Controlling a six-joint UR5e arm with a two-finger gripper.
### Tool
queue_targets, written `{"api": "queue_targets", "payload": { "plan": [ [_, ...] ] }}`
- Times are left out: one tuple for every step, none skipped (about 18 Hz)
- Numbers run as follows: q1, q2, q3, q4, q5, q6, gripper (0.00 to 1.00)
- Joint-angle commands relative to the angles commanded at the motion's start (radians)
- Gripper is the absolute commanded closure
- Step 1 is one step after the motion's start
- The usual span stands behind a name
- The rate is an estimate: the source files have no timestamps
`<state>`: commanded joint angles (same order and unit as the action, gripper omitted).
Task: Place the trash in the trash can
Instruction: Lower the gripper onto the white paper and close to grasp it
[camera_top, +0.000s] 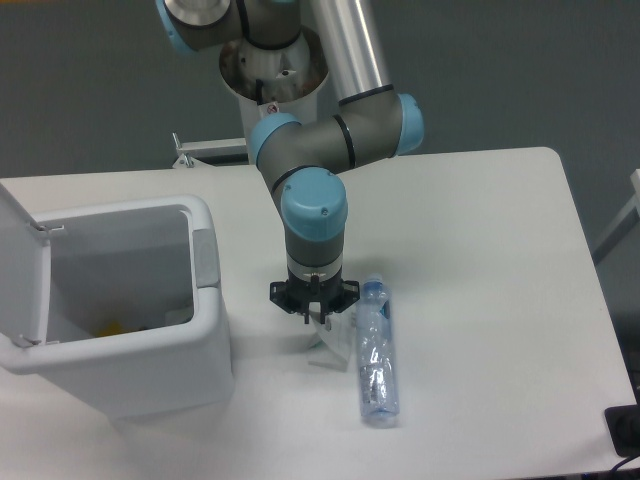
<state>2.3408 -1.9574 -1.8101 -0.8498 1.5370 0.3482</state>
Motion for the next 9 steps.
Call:
{"api": "queue_targets", "payload": {
  "plan": [
    [0.0, 0.002, 0.005, 0.0, 0.0, -0.002, 1.0],
    [0.0, 0.005, 0.011, -0.002, -0.002, -0.002, 1.0],
    [0.0, 0.008, 0.012, -0.002, -0.005, -0.002, 1.0],
    [0.0, 0.018, 0.012, -0.002, -0.008, 0.006, 1.0],
    [0.002, 0.026, 0.018, -0.002, -0.009, 0.008, 1.0],
    [0.006, 0.044, 0.031, -0.002, -0.015, 0.009, 1.0],
    [0.011, 0.061, 0.049, -0.002, -0.029, 0.003, 1.0],
    [0.017, 0.069, 0.073, -0.003, -0.056, -0.001, 1.0],
    [0.032, 0.086, 0.112, -0.003, -0.101, -0.015, 1.0]
  ]
}}
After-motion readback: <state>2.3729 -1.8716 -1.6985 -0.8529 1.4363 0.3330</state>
